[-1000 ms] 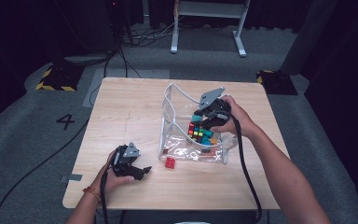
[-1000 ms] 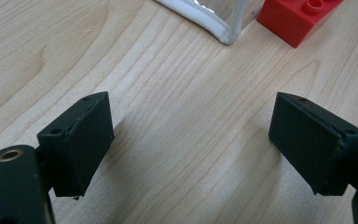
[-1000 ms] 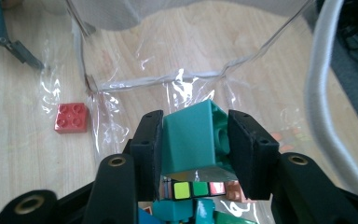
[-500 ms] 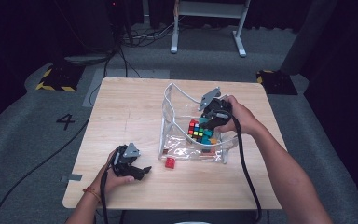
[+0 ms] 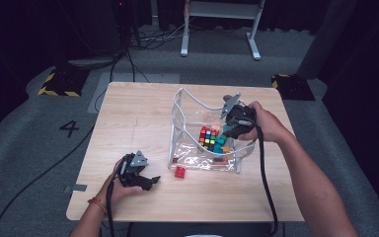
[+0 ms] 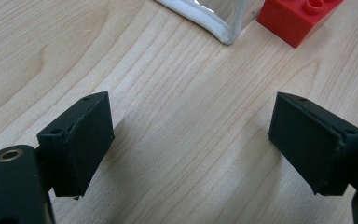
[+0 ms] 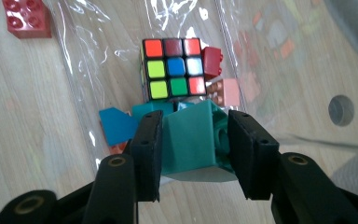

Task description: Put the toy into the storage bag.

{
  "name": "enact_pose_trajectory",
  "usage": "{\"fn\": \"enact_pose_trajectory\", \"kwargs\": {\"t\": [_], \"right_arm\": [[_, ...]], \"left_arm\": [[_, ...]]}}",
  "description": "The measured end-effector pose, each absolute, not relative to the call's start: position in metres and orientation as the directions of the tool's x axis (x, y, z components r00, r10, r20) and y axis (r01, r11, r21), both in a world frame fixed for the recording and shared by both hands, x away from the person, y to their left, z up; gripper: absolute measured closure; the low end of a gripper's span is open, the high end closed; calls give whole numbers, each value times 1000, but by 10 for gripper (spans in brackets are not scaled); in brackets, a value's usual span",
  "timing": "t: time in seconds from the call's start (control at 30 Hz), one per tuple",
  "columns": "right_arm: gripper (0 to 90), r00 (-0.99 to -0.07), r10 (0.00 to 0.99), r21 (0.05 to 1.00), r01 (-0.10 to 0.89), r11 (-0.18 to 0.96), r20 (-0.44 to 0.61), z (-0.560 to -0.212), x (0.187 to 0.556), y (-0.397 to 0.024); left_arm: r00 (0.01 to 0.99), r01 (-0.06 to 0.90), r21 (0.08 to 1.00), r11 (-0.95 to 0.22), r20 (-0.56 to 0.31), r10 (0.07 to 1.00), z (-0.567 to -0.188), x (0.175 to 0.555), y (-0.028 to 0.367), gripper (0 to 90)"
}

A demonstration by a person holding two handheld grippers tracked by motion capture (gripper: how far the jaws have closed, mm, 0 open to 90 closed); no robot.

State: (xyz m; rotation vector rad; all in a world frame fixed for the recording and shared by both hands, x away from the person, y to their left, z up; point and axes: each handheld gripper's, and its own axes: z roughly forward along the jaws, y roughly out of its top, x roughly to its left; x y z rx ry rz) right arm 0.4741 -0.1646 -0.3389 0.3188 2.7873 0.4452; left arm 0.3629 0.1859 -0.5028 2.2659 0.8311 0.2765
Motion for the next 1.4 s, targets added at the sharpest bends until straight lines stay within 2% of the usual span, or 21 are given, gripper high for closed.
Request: {"fn": "enact_pose_trajectory", "kwargs": {"t": [0.57,0.8,0.97,1.03,1.2,1.4], "right_arm": [[564,-904,348,380,240,894,-249,-333,475,-201],[488,-893,388,473,247,846,-227,-329,471,-209],[443,-900,378,572,196,796,-218,-318,460,-219],[417,-897,396,606,206,768,-198,-312,452,-224],[317,-859,455,697,176,695,-236,-302,433,-236],[277,-822,518,766,170,620,-237,-296,417,-255]], "left_arm": [[771,485,678,-552,-34,635,-503,363,186,139],[771,485,678,-552,-34,636,-503,363,186,140],[771,486,678,-552,-36,635,-503,363,186,139],[771,485,678,-552,-35,635,-503,363,186,139],[771,485,678,-552,-34,635,-503,363,186,140],[772,486,678,-551,-37,635,-503,363,186,139]]}}
